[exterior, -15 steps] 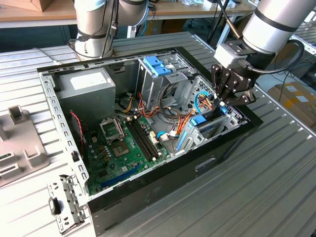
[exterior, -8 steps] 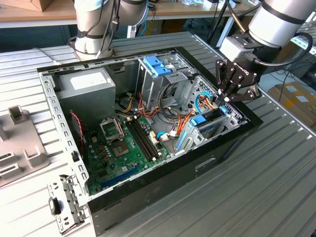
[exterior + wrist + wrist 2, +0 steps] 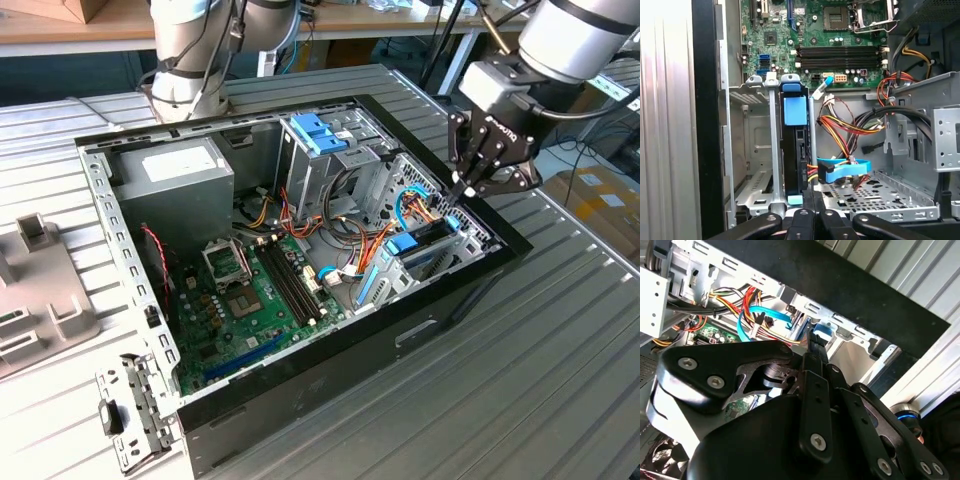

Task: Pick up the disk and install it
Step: 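Insert the first disk wire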

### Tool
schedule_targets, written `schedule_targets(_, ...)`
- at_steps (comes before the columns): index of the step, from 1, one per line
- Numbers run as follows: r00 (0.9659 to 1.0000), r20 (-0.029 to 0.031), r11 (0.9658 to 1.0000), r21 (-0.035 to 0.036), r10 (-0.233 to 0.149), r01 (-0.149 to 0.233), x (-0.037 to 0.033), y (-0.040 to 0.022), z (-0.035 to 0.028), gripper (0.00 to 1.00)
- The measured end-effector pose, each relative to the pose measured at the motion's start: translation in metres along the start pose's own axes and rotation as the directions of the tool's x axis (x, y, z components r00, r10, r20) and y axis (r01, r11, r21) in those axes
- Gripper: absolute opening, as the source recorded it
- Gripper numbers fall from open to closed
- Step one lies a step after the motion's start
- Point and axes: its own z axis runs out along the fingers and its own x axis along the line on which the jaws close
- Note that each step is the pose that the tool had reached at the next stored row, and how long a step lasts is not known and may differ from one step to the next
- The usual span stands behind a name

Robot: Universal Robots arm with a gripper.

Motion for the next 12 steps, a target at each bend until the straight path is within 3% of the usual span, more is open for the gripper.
schedule_targets(6,1.0,-0.0006,1.0,-0.0022,0.0,0.0,-0.0006,-0.0058,-0.0056,0.11)
schedule_targets(12,1.0,-0.0004,1.0,-0.0023,0.0,0.0,-0.0005,-0.0061,-0.0055,0.11)
